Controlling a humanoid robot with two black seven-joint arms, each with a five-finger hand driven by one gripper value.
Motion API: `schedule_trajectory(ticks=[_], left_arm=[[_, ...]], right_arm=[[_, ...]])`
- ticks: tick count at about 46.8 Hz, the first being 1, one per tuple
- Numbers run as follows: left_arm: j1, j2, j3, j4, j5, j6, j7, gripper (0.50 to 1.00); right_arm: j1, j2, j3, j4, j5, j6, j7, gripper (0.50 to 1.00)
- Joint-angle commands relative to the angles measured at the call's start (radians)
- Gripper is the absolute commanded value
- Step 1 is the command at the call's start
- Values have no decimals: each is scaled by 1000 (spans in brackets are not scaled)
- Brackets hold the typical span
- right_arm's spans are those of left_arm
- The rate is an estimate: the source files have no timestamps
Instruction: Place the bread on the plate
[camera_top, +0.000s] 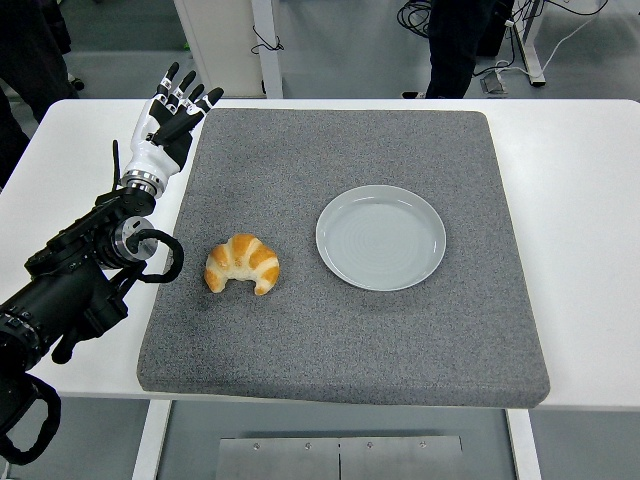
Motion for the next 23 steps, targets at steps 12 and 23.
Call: schedule_trajectory(ticks=[12,23], left_arm=[[-26,33,14,-5,12,24,4,972],[-29,132,35,-53,18,16,4,971]], right_arm=[[0,0,0,0,0,0,1,1000],[0,0,0,0,0,0,1,1000]])
